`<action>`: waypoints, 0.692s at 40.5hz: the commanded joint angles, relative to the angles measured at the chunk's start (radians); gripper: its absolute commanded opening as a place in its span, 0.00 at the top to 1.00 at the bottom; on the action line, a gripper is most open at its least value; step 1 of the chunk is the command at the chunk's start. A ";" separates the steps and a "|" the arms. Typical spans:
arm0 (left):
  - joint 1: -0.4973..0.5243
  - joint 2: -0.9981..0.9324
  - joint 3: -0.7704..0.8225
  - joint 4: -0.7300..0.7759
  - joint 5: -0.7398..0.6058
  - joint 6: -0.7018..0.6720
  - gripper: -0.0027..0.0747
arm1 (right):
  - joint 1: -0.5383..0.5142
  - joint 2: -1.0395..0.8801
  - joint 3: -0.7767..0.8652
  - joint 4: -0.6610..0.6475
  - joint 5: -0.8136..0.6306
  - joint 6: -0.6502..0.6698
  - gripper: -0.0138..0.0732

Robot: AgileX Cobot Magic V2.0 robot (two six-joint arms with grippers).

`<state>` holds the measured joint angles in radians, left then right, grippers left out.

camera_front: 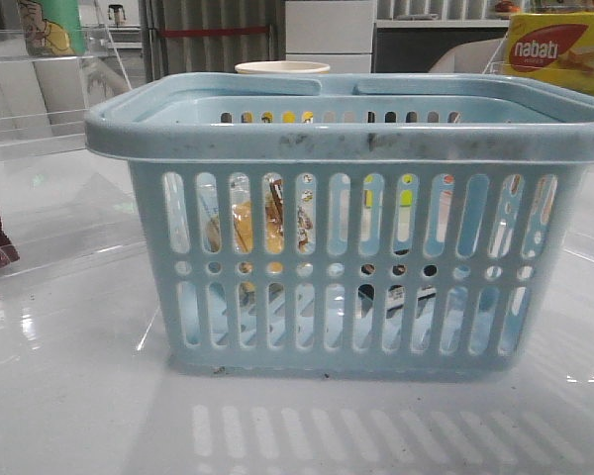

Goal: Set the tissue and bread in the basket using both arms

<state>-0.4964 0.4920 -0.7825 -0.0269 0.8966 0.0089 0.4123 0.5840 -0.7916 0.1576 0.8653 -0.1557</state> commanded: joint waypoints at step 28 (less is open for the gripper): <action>-0.003 -0.002 0.058 0.017 -0.173 -0.019 0.85 | -0.046 -0.029 0.031 -0.058 0.025 0.040 0.77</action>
<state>-0.4964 0.4824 -0.6986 -0.0080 0.8080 0.0000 0.3737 0.5544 -0.7335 0.1022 0.9579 -0.1169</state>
